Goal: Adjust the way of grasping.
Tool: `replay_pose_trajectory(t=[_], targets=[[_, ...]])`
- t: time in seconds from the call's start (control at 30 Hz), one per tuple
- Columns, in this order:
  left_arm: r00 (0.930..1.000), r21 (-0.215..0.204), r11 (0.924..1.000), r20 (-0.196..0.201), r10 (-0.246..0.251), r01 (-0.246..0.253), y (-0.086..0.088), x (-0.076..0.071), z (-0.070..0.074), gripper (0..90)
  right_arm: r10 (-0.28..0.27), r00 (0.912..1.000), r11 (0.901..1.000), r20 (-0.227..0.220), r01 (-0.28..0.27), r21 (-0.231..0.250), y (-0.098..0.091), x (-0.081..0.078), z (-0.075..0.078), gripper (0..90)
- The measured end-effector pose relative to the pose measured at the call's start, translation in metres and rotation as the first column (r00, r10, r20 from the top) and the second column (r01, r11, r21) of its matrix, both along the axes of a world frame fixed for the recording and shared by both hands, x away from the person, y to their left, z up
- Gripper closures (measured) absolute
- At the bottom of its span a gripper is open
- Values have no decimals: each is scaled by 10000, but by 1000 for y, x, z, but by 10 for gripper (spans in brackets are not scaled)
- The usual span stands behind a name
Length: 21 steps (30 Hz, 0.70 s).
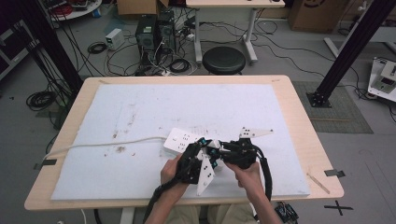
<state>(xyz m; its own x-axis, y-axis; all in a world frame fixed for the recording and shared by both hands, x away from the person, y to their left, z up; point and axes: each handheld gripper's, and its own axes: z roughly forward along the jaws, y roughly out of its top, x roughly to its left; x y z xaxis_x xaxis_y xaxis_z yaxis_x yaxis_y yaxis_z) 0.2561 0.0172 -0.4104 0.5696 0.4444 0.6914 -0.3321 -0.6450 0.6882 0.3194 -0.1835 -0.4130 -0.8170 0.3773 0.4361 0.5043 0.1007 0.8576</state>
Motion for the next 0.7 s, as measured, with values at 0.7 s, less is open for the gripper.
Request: replay_pose_trajectory(t=[0.7], targets=[[9974, -366, 9993, -719, 34, -61, 0, 4, 0, 370, -82, 10000, 9997, 15, 82, -220, 0, -2, 0, 632]])
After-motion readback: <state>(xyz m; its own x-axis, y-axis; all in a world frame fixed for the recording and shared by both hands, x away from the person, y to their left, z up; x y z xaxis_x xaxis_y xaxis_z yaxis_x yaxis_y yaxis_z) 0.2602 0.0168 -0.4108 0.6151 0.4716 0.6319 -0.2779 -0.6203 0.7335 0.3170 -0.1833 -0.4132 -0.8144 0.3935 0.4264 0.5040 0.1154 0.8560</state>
